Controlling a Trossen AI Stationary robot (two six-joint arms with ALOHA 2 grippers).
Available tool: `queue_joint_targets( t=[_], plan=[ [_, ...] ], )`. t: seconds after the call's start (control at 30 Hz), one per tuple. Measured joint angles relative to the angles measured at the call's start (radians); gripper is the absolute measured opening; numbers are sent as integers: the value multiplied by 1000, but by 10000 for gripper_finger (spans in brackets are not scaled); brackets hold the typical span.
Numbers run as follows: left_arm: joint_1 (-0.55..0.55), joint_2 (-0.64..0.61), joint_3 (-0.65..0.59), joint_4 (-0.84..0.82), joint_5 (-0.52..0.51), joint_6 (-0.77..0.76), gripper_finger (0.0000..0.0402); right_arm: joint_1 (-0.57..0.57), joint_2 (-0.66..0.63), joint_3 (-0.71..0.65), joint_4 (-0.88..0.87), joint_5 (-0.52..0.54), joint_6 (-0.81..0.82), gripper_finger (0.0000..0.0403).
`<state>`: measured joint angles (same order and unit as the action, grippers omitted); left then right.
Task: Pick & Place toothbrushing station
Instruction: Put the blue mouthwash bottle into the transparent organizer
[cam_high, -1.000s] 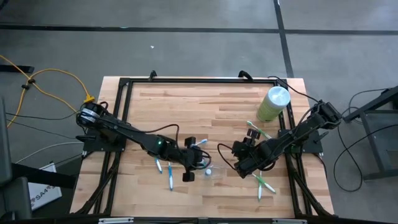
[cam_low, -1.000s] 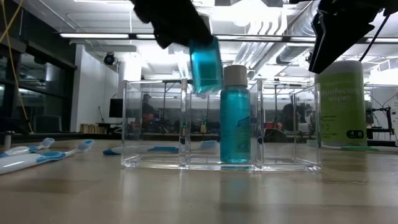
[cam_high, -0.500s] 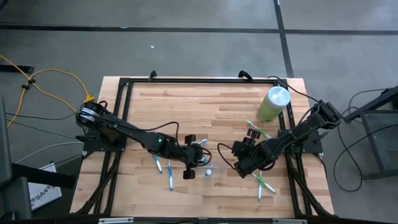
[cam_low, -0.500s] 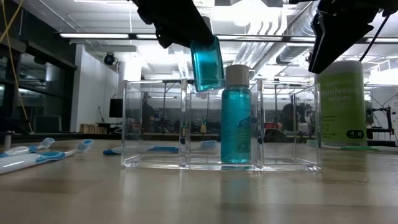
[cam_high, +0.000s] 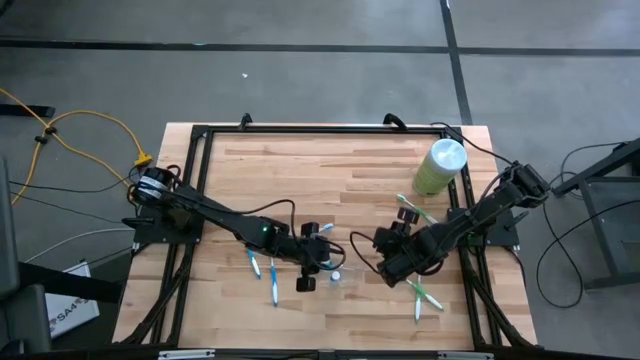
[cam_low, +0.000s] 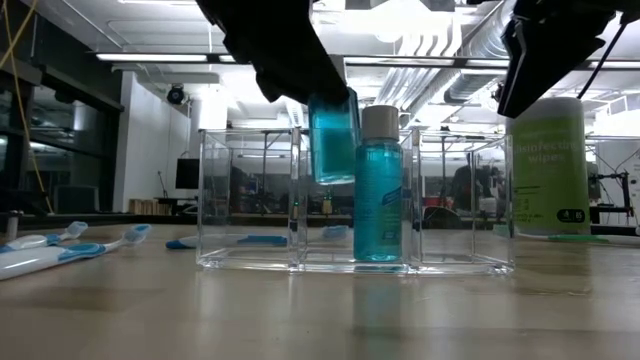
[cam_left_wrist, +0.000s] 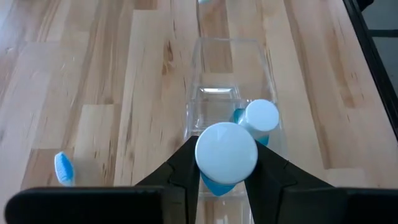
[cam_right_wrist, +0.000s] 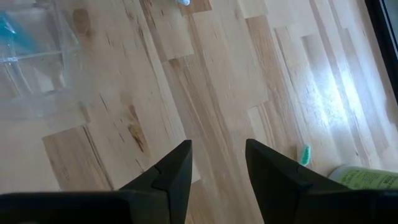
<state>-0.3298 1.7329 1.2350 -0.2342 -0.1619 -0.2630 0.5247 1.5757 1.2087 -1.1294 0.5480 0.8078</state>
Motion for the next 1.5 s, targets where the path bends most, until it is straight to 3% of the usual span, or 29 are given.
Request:
queue_joint_targets(
  t=[0.37,1.5],
  plan=[
    [1,51,-1,17,56,4,105,5,0,0,-1,0,3,142],
    [32,82,1,17,109,7,110,58,0,0,4,3,55,142]
  ],
)
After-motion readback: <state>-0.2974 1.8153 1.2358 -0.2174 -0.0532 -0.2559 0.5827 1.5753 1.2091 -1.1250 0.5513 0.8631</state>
